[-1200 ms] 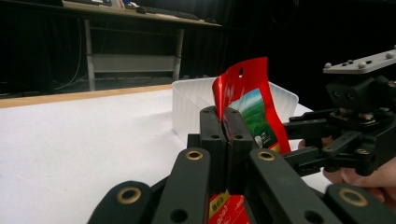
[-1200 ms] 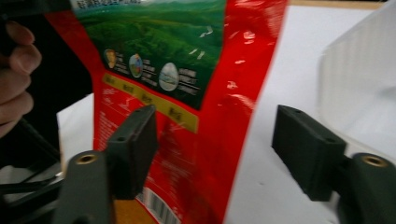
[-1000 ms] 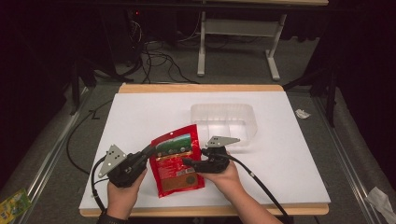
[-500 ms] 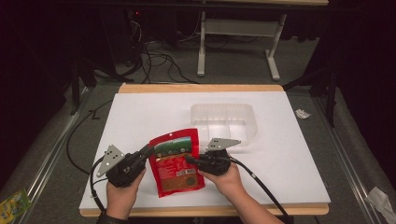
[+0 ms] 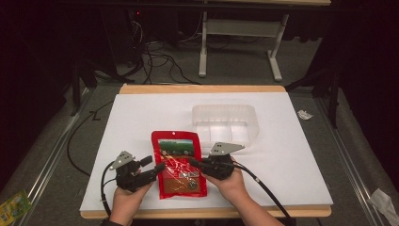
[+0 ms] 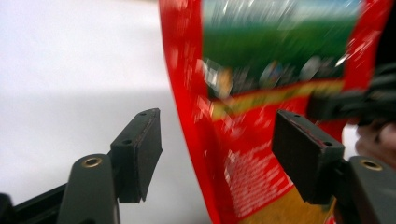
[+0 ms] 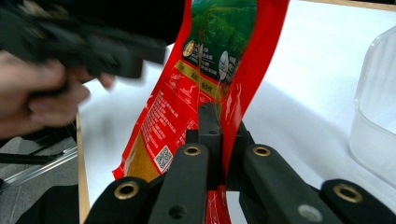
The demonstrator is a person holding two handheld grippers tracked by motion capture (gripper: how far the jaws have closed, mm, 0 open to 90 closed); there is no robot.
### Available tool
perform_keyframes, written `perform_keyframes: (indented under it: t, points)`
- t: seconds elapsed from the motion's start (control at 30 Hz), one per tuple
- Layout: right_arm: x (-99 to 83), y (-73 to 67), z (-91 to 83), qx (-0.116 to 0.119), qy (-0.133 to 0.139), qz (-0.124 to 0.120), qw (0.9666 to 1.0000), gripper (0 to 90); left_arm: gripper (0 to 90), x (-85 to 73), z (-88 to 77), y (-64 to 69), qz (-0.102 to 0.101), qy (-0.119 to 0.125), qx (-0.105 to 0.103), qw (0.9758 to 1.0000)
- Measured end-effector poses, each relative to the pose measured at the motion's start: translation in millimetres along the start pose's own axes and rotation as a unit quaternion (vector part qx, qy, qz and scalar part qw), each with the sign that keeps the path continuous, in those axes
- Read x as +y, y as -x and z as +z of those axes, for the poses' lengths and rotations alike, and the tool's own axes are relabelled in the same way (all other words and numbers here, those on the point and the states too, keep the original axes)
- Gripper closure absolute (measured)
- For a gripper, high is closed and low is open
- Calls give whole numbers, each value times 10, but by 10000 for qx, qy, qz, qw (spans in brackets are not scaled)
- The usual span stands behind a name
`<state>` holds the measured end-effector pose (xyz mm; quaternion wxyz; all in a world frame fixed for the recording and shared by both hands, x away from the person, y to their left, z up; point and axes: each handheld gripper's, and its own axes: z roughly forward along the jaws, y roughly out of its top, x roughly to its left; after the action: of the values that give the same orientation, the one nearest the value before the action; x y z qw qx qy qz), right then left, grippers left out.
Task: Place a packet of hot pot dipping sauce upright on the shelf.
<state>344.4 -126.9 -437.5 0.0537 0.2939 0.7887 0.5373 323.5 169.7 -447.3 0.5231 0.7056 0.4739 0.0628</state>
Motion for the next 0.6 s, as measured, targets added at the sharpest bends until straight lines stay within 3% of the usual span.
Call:
perform_keyframes:
  t: [0.07,0.13,0.27,0.4,0.6]
  points:
    - [9,-13,-6,7,3,-2,10000,900,425,-18,57,-5,-43,-116,-57,9999]
    - [16,-25,-11,19,22,-28,10000,900,547,-19,59,-13,-143,-34,-210,9997]
    - [20,-40,-27,16,29,-20,10000,900,708,0,25,15,-140,65,-183,9997]
    - [30,-65,-66,44,121,58,9999,900,845,41,-17,120,204,214,-43,9996]
    - [107,-153,-240,64,375,-15,9993,900,880,161,26,266,549,516,-25,9972]
